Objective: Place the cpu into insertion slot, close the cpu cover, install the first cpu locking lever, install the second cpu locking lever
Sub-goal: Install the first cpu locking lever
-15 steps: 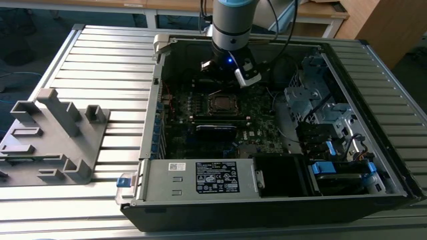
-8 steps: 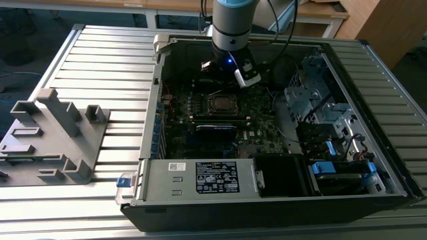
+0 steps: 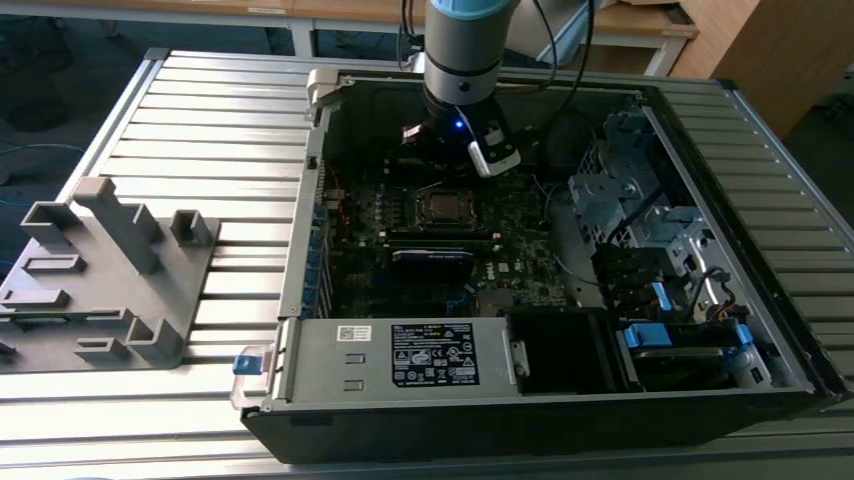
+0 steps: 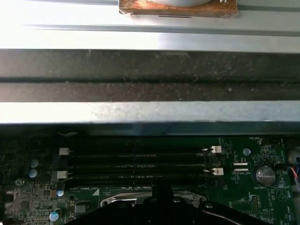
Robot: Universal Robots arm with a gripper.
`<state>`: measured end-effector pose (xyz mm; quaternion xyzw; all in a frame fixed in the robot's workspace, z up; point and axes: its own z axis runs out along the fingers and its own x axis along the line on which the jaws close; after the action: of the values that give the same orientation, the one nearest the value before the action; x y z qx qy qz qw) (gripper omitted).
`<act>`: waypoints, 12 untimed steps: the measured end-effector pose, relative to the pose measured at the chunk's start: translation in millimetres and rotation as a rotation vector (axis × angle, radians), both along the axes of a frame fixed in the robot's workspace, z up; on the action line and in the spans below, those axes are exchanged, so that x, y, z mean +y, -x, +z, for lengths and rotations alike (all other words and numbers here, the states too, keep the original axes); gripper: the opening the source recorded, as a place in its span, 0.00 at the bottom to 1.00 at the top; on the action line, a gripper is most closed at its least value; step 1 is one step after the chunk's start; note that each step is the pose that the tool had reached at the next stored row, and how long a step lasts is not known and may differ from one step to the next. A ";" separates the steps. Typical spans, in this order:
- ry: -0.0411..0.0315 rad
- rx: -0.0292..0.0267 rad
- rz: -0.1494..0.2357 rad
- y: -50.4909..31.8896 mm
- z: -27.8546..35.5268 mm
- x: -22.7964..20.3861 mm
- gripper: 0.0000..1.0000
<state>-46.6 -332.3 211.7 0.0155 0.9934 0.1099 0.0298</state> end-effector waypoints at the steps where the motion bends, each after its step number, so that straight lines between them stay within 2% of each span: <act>1: 0.0001 0.0000 -0.009 0.1 -0.3 0.0 0.10; 6: 0.0001 0.0000 -0.084 0.0 -2.0 0.2 0.10; 12: 0.0000 -0.0001 -0.093 0.4 -2.3 1.9 0.10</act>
<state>-47.1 -330.3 209.5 0.0618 0.9916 0.1084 0.0349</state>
